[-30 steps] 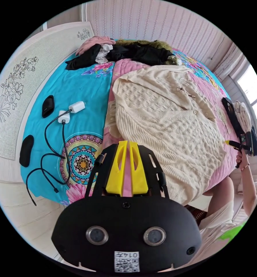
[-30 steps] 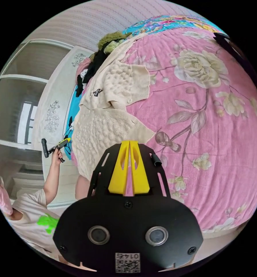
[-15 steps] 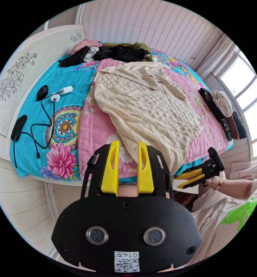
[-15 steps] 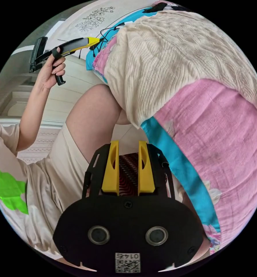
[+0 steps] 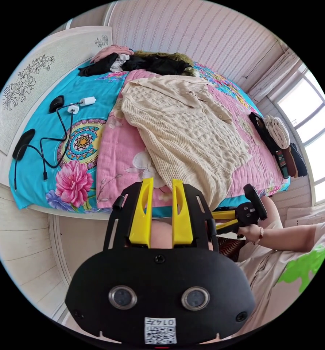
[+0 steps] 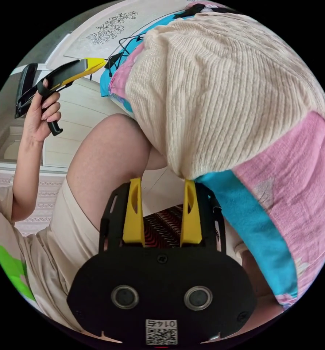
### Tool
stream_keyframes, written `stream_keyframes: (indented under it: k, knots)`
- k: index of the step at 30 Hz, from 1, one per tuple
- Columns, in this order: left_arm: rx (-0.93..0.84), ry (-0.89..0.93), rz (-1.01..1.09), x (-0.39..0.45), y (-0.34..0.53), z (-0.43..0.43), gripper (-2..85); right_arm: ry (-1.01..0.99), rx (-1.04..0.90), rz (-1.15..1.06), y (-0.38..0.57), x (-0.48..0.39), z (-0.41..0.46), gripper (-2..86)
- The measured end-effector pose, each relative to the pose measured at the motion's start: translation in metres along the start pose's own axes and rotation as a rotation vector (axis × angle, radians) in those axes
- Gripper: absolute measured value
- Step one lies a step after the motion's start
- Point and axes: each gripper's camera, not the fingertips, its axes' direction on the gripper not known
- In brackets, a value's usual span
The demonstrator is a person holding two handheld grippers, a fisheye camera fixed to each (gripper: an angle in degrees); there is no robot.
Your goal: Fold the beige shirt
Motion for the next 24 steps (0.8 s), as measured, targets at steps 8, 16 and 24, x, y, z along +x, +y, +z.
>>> stream_keyframes:
  k: [8, 16, 24]
  knots:
    - [0.003, 0.008, -0.007, -0.001, 0.026, -0.007, 7.8, 0.021, -0.006, 0.166, -0.027, 0.021, 0.054, 16.0]
    - [-0.008, 0.014, -0.001, -0.001, 0.047, -0.012, 7.2, -0.062, 0.082, 0.291, -0.069, 0.038, 0.084, 2.1]
    - [0.04, 0.044, 0.016, -0.003, 0.054, -0.026, 6.7, -0.102, -0.135, -0.093, -0.104, -0.016, 0.039, 0.4]
